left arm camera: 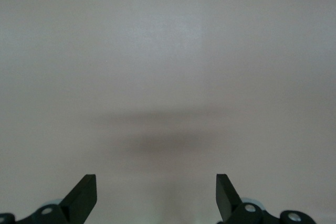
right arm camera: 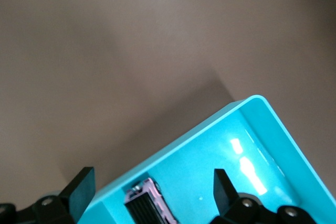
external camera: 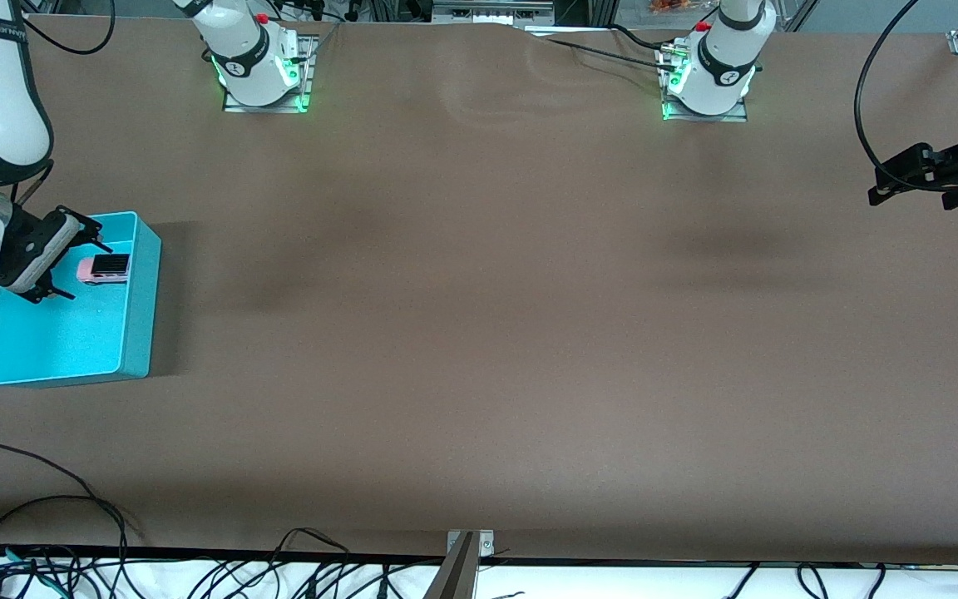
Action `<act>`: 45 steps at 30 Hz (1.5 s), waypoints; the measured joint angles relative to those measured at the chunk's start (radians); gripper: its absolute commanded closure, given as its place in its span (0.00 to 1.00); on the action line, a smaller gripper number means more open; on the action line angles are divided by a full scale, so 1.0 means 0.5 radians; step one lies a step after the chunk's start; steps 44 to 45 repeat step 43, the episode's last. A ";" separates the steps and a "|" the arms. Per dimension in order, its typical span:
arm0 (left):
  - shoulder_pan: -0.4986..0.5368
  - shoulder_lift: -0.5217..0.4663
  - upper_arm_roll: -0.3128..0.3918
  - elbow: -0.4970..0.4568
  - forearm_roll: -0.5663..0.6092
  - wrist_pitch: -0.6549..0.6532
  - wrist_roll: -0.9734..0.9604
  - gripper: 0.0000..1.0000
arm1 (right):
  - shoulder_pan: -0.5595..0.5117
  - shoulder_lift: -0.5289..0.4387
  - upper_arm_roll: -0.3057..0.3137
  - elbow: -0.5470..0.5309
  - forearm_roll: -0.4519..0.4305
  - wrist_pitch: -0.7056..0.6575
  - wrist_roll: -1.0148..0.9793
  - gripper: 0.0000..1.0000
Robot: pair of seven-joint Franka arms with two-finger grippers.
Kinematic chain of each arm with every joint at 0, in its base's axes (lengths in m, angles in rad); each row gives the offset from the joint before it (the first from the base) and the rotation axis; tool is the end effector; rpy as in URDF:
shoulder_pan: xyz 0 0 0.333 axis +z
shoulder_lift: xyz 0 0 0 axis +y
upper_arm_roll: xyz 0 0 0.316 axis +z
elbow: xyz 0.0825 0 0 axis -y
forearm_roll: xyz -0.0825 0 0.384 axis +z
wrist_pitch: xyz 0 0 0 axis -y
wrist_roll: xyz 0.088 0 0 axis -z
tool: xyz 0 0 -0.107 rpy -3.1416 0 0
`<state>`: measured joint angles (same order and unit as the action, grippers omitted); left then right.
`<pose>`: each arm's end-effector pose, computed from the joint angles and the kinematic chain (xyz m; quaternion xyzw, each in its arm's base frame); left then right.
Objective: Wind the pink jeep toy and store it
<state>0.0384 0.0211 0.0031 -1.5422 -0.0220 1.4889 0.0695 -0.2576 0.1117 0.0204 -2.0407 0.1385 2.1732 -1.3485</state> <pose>0.5520 0.0204 0.6193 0.9991 -0.0145 -0.0365 0.0130 0.5589 -0.1299 0.3910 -0.8678 -0.4933 -0.0490 0.0337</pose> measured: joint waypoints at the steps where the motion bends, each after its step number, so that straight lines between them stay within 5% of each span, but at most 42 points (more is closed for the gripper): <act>1: 0.000 0.000 0.000 0.000 0.000 0.000 0.000 0.00 | 0.002 -0.004 0.005 0.024 0.000 -0.036 0.058 0.00; 15: 0.000 0.000 0.000 0.000 0.000 0.000 0.000 0.00 | 0.087 -0.060 0.076 0.593 -0.011 -0.711 1.147 0.00; 26: 0.000 0.001 0.000 0.000 0.000 0.000 0.000 0.00 | 0.271 -0.102 0.091 1.010 -0.241 -1.279 2.157 0.00; 45: 0.000 0.001 0.000 0.000 0.000 0.000 0.000 0.00 | 0.281 -0.106 0.072 1.066 -0.387 -1.382 2.420 0.00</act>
